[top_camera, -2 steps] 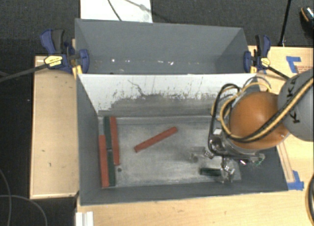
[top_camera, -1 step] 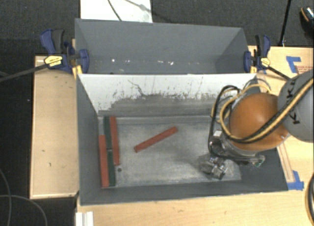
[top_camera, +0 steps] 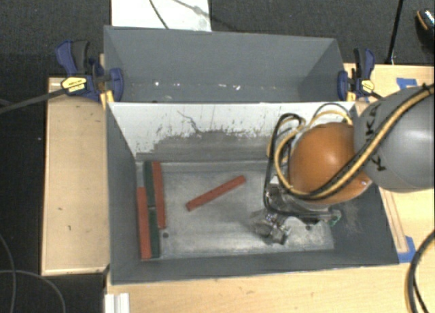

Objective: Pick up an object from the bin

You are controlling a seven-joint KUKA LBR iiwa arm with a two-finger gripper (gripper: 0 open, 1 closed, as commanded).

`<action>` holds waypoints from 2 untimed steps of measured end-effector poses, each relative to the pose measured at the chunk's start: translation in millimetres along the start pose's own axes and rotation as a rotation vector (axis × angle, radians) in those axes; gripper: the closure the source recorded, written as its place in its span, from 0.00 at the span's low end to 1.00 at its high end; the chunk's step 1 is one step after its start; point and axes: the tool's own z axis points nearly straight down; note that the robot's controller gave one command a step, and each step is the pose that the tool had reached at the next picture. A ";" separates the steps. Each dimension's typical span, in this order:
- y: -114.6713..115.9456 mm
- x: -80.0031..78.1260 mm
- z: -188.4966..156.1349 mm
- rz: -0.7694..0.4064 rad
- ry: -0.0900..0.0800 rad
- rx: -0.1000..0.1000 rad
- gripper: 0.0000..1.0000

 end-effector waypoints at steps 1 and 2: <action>-1.3 2.4 0.3 0.005 0.002 0.000 0.00; -1.3 2.5 0.4 0.006 0.002 -0.001 1.00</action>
Offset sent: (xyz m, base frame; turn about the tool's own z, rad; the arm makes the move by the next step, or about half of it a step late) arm 0.0000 0.0000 0.0000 0.0000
